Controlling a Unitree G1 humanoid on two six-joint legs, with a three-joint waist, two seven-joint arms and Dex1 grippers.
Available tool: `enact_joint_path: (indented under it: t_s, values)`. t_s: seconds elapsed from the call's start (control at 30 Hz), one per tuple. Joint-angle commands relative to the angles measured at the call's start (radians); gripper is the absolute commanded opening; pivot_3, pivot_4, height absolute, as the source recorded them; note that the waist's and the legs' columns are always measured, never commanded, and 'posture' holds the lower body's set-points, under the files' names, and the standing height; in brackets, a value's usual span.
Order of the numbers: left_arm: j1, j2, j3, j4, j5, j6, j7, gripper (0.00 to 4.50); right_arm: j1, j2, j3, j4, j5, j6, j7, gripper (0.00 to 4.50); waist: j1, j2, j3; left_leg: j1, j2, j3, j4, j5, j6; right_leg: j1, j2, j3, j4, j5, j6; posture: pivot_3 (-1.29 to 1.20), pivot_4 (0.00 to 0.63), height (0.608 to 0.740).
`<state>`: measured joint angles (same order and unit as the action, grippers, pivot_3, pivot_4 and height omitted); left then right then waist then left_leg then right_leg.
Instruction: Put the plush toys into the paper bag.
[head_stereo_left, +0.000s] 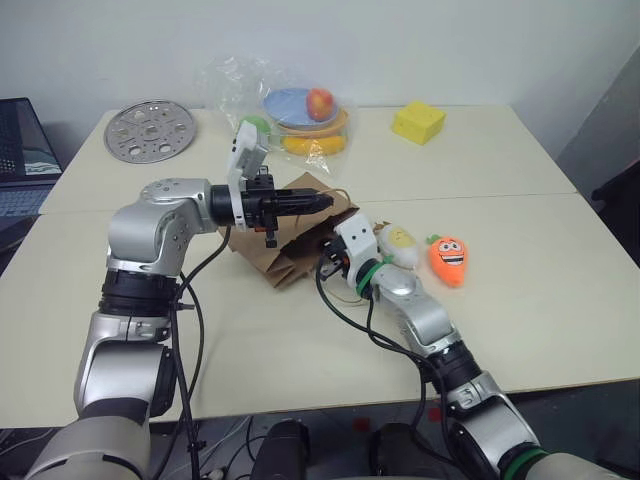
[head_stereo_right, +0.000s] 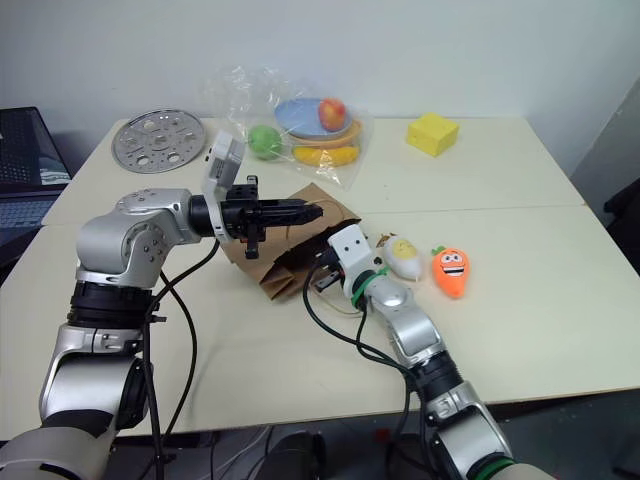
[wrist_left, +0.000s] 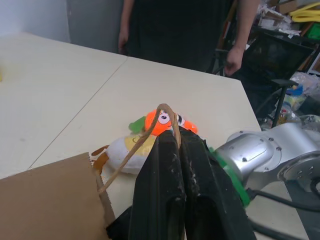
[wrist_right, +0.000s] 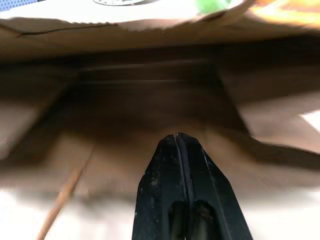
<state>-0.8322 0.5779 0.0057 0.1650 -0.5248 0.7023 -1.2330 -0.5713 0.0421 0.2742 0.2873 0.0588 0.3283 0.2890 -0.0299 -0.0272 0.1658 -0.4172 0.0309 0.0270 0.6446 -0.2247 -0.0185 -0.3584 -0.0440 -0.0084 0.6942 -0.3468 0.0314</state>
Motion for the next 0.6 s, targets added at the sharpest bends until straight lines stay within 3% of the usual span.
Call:
enact_joint_path:
  t_s: [0.03,0.27,0.4,0.6]
  values:
    - [0.018,0.028,0.043,-0.086,-0.036,0.022,0.029,0.00,-0.030,0.020,-0.003,0.070,-0.037,-0.026,-0.032,0.01,0.000,0.000,0.000,0.000,0.000,0.000,0.000,0.000,0.000,0.000,0.000,0.000,0.001,0.000,0.000,0.00,0.150,0.740]
    - [0.014,0.026,0.094,-0.065,-0.013,-0.048,0.122,0.00,0.016,0.010,0.032,0.087,-0.079,0.021,0.000,0.01,0.000,0.000,0.000,0.001,0.000,0.000,0.000,0.001,-0.001,-0.001,0.000,0.000,0.003,0.000,0.000,0.00,0.150,0.740]
    - [-0.029,-0.017,0.170,-0.006,0.011,-0.193,0.246,0.00,0.055,0.007,0.028,0.072,-0.077,0.047,0.013,0.01,0.001,0.000,0.000,0.001,0.000,-0.001,0.001,0.001,-0.002,0.000,0.000,0.000,0.003,0.000,0.000,0.00,0.150,0.740]
    - [-0.078,0.016,0.227,0.038,-0.019,-0.199,0.265,0.00,0.060,0.007,-0.007,0.065,-0.083,0.057,-0.021,0.01,0.000,0.000,0.000,0.002,0.000,-0.001,0.000,0.001,-0.002,0.000,-0.001,-0.001,0.003,0.000,0.000,0.00,0.150,0.740]
